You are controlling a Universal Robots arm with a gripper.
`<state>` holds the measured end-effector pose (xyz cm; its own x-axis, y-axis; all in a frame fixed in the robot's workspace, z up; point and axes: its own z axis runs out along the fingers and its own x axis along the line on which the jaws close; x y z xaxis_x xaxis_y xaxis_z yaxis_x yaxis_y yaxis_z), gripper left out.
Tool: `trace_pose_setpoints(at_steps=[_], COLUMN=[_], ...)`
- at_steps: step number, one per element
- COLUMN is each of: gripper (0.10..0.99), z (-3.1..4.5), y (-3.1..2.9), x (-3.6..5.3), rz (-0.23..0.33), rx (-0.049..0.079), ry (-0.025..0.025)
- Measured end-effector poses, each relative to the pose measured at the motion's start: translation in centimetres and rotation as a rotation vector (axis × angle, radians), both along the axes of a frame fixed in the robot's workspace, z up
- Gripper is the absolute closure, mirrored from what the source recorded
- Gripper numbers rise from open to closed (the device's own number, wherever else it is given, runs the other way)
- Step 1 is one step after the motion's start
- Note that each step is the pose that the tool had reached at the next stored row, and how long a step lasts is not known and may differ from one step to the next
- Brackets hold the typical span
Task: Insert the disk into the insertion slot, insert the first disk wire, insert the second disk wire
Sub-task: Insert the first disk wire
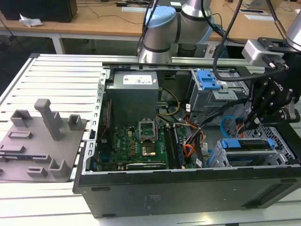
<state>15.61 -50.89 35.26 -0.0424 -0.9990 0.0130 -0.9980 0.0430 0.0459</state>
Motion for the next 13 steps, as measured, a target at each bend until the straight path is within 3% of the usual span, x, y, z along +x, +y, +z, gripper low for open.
trace_pose_setpoints(at_steps=[13], gripper=[0.922], z=[-0.08], y=[-1.29], x=[0.0], rz=[0.0], rx=[0.0], ry=[0.0])
